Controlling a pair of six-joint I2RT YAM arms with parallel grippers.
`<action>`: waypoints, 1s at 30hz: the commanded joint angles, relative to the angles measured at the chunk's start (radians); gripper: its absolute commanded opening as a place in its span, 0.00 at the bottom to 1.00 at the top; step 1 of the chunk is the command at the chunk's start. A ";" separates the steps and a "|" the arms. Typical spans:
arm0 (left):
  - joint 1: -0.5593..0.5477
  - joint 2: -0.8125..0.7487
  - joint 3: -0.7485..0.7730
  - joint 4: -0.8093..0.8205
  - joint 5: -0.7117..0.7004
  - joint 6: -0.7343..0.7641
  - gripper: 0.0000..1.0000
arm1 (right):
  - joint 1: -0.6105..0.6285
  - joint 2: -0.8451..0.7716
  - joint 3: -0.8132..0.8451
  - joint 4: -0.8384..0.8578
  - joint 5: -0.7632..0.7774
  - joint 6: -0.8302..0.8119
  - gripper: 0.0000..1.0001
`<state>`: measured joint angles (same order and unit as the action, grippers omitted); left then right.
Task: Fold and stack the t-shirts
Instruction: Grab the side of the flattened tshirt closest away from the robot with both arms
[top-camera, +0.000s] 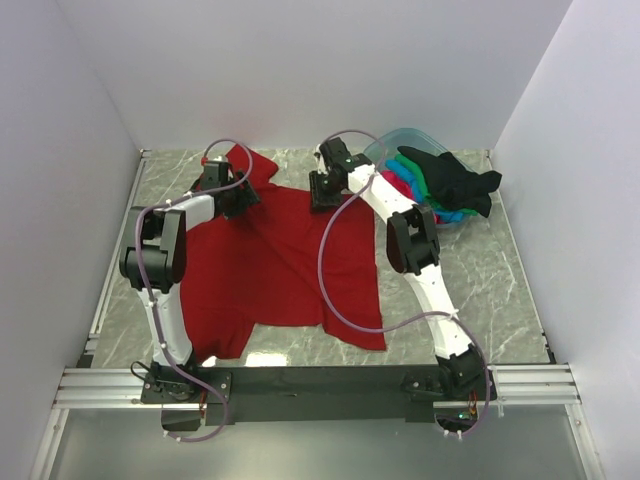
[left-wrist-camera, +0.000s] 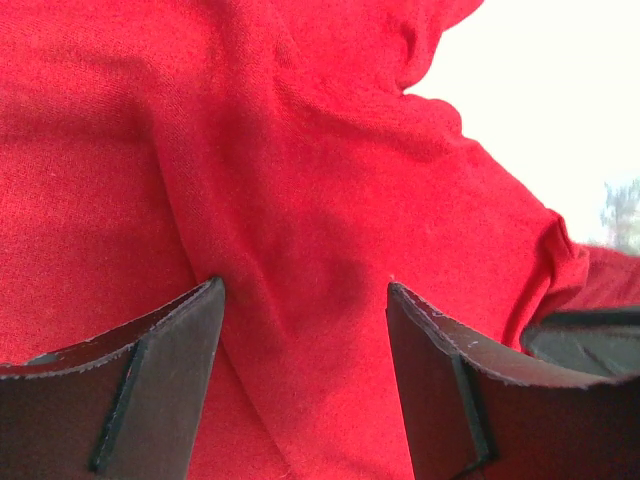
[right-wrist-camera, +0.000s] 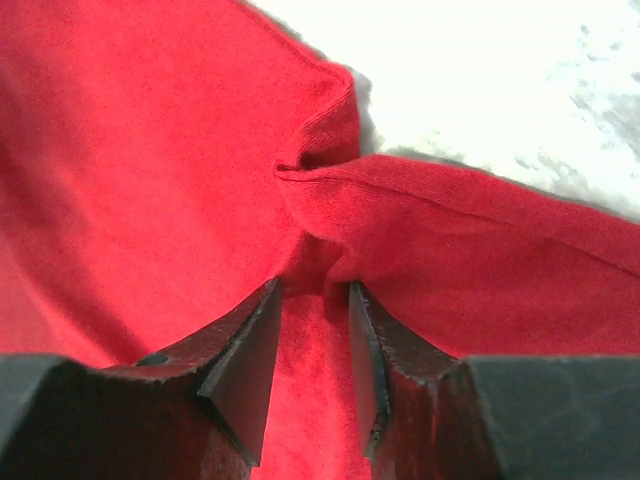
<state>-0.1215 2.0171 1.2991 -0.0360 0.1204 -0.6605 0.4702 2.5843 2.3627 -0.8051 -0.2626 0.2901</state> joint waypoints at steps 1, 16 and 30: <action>0.017 0.048 0.066 -0.033 -0.014 0.044 0.72 | -0.033 0.022 0.063 -0.005 -0.098 0.000 0.42; -0.127 -0.392 -0.138 0.004 -0.278 0.102 0.73 | -0.036 -0.698 -0.620 0.420 0.059 -0.069 0.56; -0.288 -0.575 -0.511 -0.015 -0.298 -0.065 0.73 | 0.090 -0.935 -1.163 0.445 0.289 0.035 0.56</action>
<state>-0.3908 1.4845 0.8150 -0.0753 -0.1581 -0.6758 0.5434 1.6623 1.2385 -0.3767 -0.0532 0.2874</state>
